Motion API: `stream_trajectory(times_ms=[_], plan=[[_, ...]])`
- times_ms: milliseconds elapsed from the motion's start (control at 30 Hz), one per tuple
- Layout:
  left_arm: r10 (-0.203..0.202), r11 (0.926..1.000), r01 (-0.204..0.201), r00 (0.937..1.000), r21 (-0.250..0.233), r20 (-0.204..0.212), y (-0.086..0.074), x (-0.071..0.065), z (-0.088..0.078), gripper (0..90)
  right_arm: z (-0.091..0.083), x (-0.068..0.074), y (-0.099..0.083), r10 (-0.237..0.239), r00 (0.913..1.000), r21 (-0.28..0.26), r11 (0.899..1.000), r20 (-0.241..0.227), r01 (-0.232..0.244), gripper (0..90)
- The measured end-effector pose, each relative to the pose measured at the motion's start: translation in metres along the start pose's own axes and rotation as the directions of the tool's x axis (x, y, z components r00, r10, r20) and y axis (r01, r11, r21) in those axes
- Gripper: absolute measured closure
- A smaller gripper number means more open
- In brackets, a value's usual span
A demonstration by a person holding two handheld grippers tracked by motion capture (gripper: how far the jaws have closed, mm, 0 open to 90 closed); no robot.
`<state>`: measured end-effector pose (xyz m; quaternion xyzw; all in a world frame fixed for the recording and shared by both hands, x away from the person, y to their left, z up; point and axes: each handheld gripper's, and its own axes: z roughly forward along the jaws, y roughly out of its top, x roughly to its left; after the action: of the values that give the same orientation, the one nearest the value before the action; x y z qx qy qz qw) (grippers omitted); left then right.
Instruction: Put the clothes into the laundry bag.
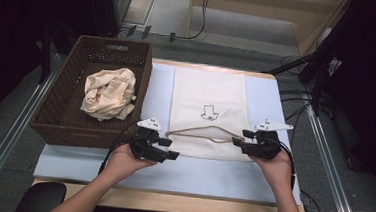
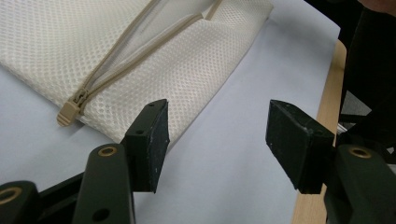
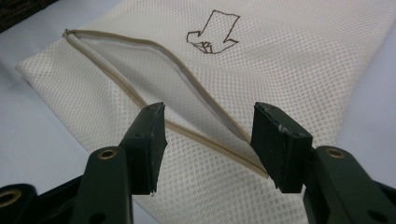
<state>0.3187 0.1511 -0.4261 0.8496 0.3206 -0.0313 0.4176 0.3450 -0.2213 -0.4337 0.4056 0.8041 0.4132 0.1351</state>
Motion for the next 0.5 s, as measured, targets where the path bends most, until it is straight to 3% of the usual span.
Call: stream_trajectory(times_ms=[167,300,367,433,500], plan=[[-0.013,0.9998,0.013,0.9999,-0.013,0.009,-0.0004,0.0026,-0.001,37.7,-0.0037,-0.0001,0.0009,-0.004,0.9998,-0.014,1.0,0.02,0.005,44.9],[-0.001,0.9999,0.001,1.0,-0.015,-0.004,-0.0003,0.0023,-0.0009,36.7,-0.0024,-0.0001,-0.0001,0.017,0.9998,-0.004,1.0,-0.009,-0.017,43.2],[0.002,0.9999,-0.002,0.9999,-0.01,-0.011,-0.0003,0.0024,-0.0004,35.4,-0.0022,0.0004,0.0001,0.014,0.9999,-0.004,1.0,-0.005,-0.014,42.9],[-0.007,0.9997,0.006,0.9988,-0.024,-0.047,0.0006,0.003,-0.0002,30.1,-0.0007,0.0026,-0.0002,0.002,1.0,0.011,1.0,0.009,-0.002,42.4],[-0.022,0.9989,0.02,0.9992,-0.043,-0.032,0.0019,0.0048,-0.0013,28.0,-0.0006,0.0032,-0.0007,-0.007,0.9996,0.021,1.0,0.028,0.007,43.3]])
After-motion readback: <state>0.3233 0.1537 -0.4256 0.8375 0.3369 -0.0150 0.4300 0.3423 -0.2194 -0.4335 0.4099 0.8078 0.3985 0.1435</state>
